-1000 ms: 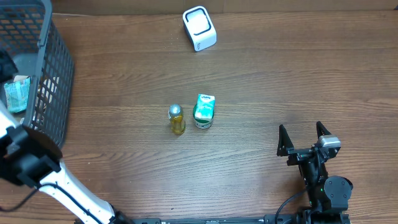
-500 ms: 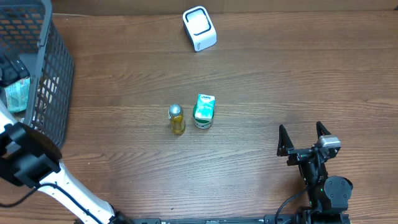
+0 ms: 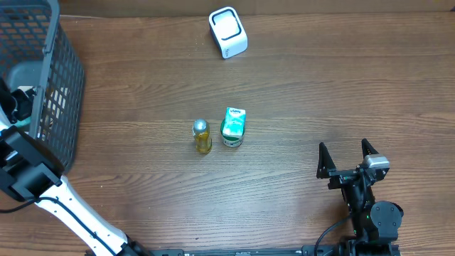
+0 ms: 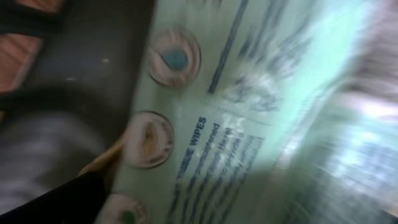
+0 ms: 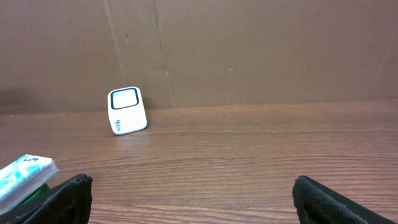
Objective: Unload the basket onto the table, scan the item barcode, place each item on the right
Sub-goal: 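Lift the bag out of the basket and carry it toward table center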
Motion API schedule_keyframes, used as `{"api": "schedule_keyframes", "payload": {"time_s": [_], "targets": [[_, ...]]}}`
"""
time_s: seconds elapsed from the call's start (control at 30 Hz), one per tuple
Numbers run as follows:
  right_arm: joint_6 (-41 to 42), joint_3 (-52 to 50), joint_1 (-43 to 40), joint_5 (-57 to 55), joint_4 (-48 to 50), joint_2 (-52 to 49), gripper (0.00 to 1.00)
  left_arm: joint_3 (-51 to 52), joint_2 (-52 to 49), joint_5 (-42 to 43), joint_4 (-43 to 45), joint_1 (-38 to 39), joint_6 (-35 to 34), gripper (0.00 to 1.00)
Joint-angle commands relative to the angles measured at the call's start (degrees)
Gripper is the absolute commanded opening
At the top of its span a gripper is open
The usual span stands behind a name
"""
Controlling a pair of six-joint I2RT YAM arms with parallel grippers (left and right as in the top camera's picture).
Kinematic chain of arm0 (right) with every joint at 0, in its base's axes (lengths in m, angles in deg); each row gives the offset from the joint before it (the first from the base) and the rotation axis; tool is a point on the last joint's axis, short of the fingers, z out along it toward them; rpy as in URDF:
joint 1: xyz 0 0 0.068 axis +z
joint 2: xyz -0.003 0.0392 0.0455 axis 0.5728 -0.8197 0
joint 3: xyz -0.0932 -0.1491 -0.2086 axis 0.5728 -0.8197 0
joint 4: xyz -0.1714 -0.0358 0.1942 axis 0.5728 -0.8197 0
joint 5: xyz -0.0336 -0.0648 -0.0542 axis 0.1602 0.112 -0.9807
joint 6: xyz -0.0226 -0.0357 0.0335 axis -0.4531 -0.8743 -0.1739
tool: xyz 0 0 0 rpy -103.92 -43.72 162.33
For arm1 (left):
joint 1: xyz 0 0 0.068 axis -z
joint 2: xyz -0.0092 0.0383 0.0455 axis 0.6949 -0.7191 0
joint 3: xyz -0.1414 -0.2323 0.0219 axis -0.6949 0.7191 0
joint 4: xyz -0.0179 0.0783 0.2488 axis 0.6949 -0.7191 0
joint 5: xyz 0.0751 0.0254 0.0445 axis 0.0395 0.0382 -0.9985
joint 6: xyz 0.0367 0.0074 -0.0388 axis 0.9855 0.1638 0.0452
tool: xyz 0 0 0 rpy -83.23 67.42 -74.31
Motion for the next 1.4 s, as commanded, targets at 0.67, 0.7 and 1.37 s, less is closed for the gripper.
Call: {"api": "schedule_keyframes", "payload": {"time_s": [0.67, 0.7, 1.37], "targets": [[0.02, -0.61, -0.33, -0.15, 0.2, 0.46, 1.0, -24.0, 1.38, 6.43, -13.35, 0.28, -3.41, 0.04], [0.0, -0.61, -0.33, -0.15, 0.2, 0.46, 1.0, -25.57, 2.62, 6.4, -13.51, 0.35, -4.04, 0.04], [0.0, -0.61, -0.33, -0.15, 0.2, 0.46, 1.0, -32.96, 35.19, 9.94, -26.99, 11.52, -12.81, 0.04]]}}
